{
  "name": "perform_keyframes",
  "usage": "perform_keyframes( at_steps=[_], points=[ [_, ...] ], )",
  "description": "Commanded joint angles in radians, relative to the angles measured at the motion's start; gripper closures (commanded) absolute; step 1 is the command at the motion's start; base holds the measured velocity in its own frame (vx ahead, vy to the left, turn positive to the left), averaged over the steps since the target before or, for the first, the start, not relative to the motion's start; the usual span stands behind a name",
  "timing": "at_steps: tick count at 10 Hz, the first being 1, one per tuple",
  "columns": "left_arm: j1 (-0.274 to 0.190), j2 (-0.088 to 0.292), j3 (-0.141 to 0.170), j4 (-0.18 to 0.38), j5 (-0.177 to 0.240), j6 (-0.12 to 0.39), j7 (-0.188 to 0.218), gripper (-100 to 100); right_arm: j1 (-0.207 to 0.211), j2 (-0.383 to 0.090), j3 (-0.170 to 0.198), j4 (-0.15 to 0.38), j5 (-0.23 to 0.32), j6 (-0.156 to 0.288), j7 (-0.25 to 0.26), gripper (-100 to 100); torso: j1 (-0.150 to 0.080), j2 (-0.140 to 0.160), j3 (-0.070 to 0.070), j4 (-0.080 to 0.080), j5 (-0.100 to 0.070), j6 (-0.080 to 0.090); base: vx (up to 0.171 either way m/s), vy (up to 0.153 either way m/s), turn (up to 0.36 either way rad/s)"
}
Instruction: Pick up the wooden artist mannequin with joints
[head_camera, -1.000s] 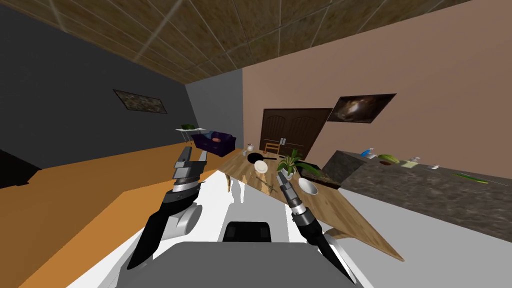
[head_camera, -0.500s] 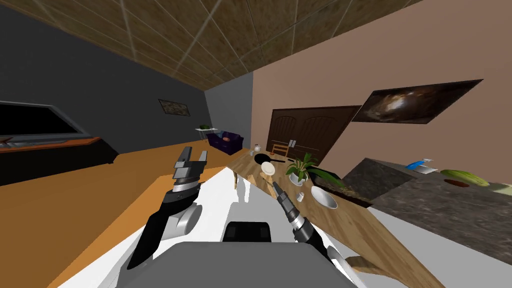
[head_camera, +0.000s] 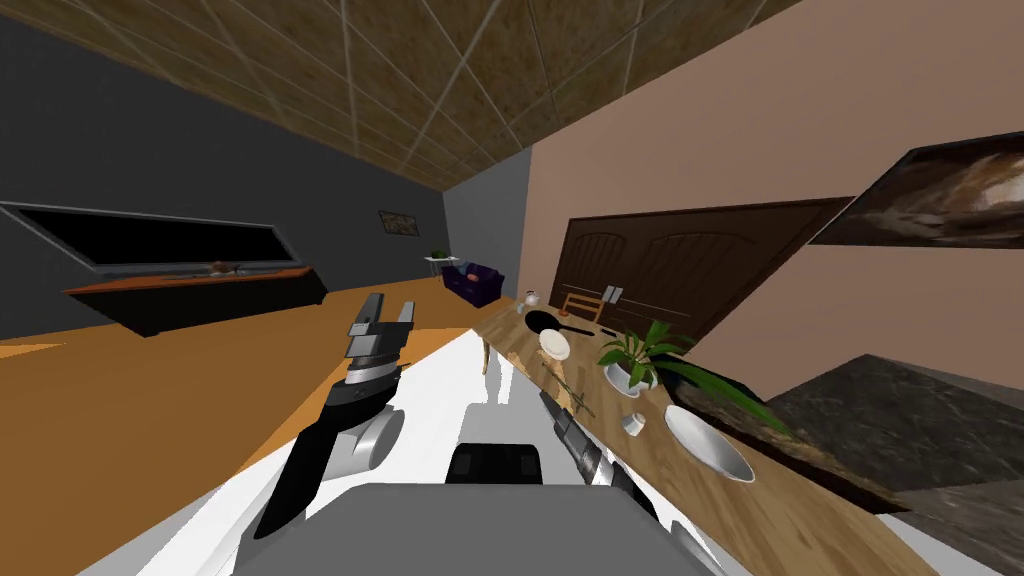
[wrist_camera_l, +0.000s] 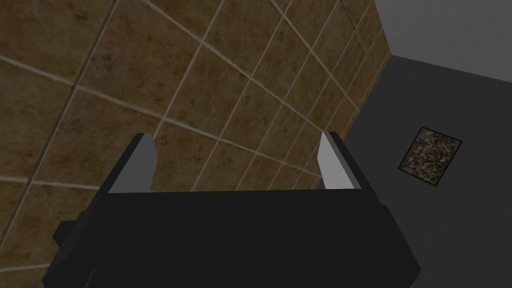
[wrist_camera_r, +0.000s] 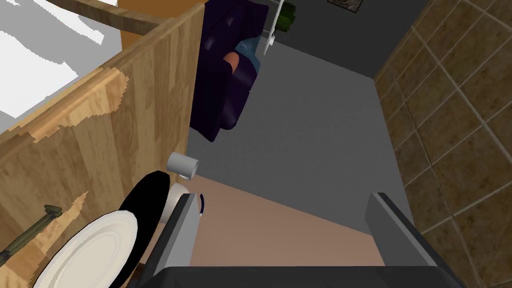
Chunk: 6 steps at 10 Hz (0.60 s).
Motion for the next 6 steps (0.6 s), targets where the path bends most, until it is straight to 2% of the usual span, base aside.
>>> perform_keyframes(
  at_steps=[1,2,3,4,5,6],
  points=[
    [0.0,0.0,0.0,0.0,0.0,0.0,0.0,0,0.003,-0.039,0.032,0.018,0.022,0.003,-0.013,-100,0.0,0.0,0.0,0.0,0.0,0.0,0.01,0.026,0.244],
    [0.0,0.0,0.0,0.0,0.0,0.0,0.0,0,0.012,-0.078,0.063,0.046,0.05,0.009,-0.043,-100,-0.001,0.0,0.0,0.0,0.0,0.001,0.006,0.027,0.346],
    [0.0,0.0,0.0,0.0,0.0,0.0,0.0,0,0.012,-0.089,0.063,0.046,0.05,0.009,-0.043,-100,-0.001,0.0,0.0,0.0,0.0,0.0,0.007,0.017,0.223],
    [0.0,0.0,0.0,0.0,0.0,0.0,0.0,0,0.019,-0.139,0.094,0.075,0.078,0.015,-0.075,-100,-0.001,0.001,0.0,0.0,0.0,0.001,0.009,0.022,0.325],
    [0.0,0.0,0.0,0.0,0.0,0.0,0.0,0,0.026,-0.164,0.124,0.102,0.108,0.022,-0.108,-100,-0.001,0.001,0.0,0.0,0.0,0.0,0.01,0.033,0.482],
    [0.0,0.0,0.0,0.0,0.0,0.0,0.0,0,0.026,-0.179,0.124,0.107,0.108,0.022,-0.108,-100,-0.001,0.0,0.0,0.0,0.0,0.0,0.011,0.02,0.342]
  ],
)
